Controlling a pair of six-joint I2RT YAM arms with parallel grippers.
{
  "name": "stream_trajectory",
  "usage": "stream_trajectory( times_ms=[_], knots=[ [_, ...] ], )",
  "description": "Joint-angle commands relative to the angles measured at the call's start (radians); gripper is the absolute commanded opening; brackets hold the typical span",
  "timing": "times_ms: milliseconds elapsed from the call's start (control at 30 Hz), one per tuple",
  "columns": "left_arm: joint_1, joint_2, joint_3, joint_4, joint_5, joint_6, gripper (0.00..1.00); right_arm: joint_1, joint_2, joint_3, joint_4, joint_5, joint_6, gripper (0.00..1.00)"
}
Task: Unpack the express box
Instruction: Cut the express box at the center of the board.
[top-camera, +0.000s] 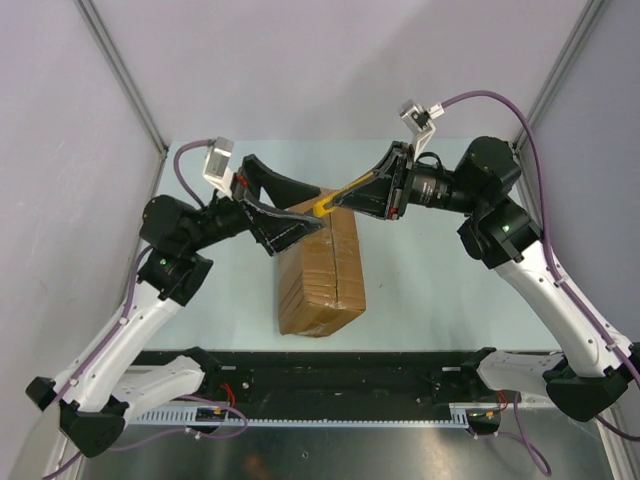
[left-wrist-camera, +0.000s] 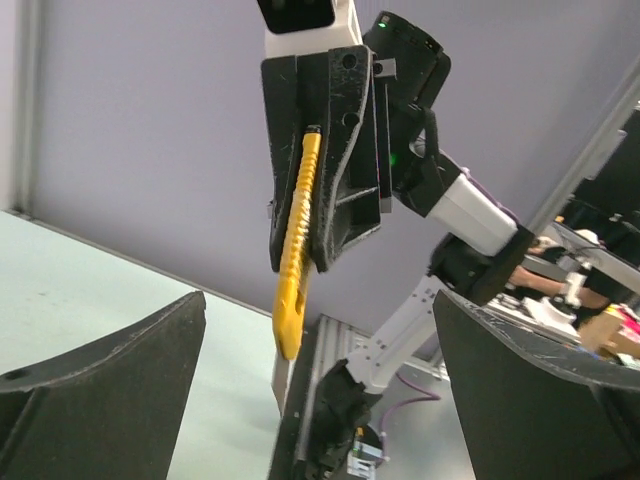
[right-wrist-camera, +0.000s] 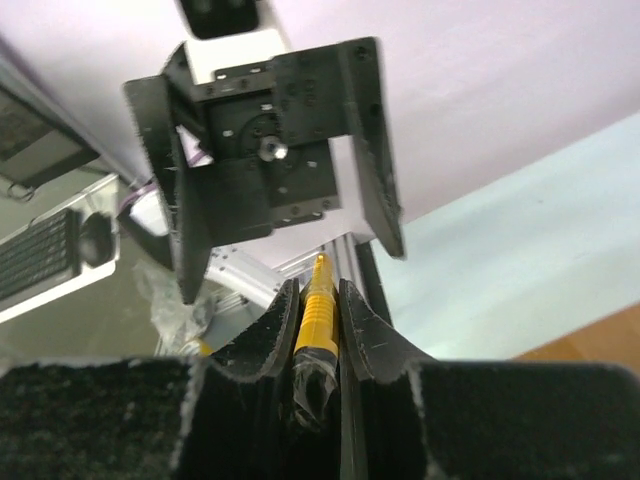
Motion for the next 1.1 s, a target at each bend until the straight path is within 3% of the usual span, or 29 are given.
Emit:
stream_trajectory(
  times_ms=[0, 100, 167, 267, 400, 633, 700, 1067],
  knots=[
    [0.055, -0.078, -0.029, -0.018, -0.084, 0.069, 1.0, -0.033, -0.062, -0.006, -0.064, 0.145, -0.041, 0.0],
    [0.082, -0.121, -0.062, -0.09, -0.228, 0.103, 0.99, -0.031, -0.08, -0.009, -0.15, 0.32, -0.093, 0.0],
    [0.084, -0.118, -0.06, -0.18, -0.322, 0.114, 0.89, -0.03, -0.094, -0.024, -0.214, 0.491, -0.115, 0.0],
    [0.083, -0.059, -0.048, -0.222, -0.29, 0.103, 0.7, -0.007, -0.102, -0.053, -0.266, 0.68, -0.141, 0.0],
    [0.063, 0.012, -0.08, -0.228, -0.299, 0.091, 0.61, 0.073, -0.088, -0.087, -0.296, 0.878, -0.17, 0.0],
    [0.04, 0.043, -0.209, -0.301, -0.604, 0.212, 0.84, 0.237, -0.042, -0.169, -0.234, 1.225, -0.17, 0.0],
    [0.041, 0.063, -0.215, -0.33, -0.635, 0.229, 0.9, 0.281, -0.021, -0.184, -0.196, 1.3, -0.182, 0.0],
    [0.033, 0.166, -0.226, -0.378, -0.605, 0.267, 0.99, 0.351, 0.061, -0.19, -0.093, 1.388, -0.225, 0.0]
  ],
)
